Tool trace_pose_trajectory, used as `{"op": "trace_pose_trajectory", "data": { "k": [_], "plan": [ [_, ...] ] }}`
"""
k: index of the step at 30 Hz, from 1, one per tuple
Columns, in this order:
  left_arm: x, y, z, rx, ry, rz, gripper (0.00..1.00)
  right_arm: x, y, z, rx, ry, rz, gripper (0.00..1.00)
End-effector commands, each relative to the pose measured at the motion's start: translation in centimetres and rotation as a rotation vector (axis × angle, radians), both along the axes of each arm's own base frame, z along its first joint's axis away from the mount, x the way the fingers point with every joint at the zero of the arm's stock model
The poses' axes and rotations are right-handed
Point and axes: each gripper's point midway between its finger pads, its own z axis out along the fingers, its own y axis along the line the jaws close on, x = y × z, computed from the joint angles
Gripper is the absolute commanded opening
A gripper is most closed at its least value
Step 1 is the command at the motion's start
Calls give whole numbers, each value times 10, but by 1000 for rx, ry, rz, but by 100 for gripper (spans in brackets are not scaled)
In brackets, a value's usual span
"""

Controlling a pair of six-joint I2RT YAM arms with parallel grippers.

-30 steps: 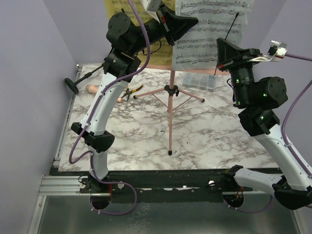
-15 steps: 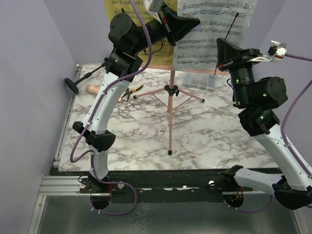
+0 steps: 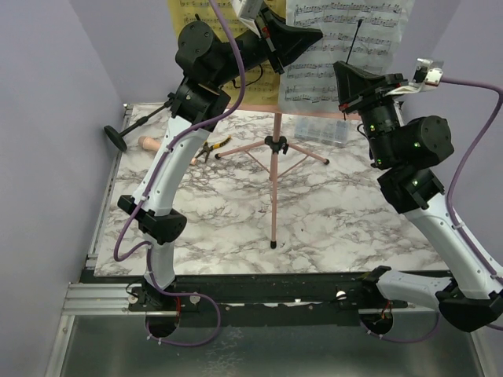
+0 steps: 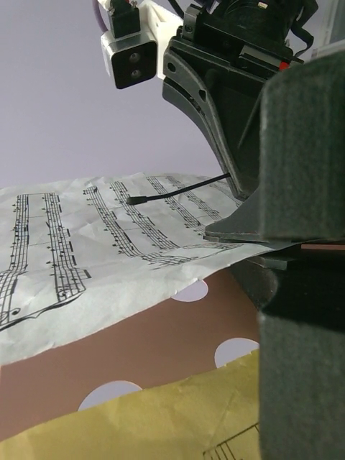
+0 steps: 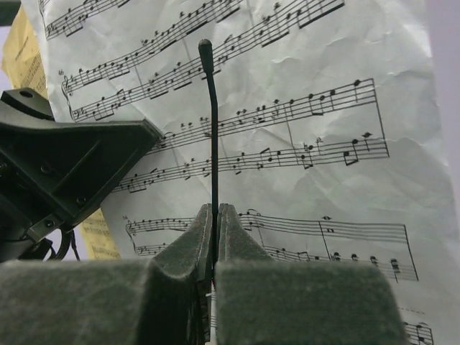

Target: Set up the instrument practice props

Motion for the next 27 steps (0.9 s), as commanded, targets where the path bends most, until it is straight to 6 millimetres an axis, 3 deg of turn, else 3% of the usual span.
{"op": "trace_pose_trajectory", "data": {
  "k": [1, 7, 19, 27],
  "plan": [
    [0, 1, 5, -14, -15, -4, 0, -8, 17, 12, -73, -50, 72, 0],
    [0, 3, 7, -16, -20, -2, 0, 2, 18, 8, -110, -26, 44, 2],
    [2, 5, 9, -27, -12, 4, 0, -2, 9, 10, -80, -26, 20, 37],
    [-1, 15, 18, -48, -9, 31, 16, -13, -5, 12, -46, -2, 6, 55]
  ]
}}
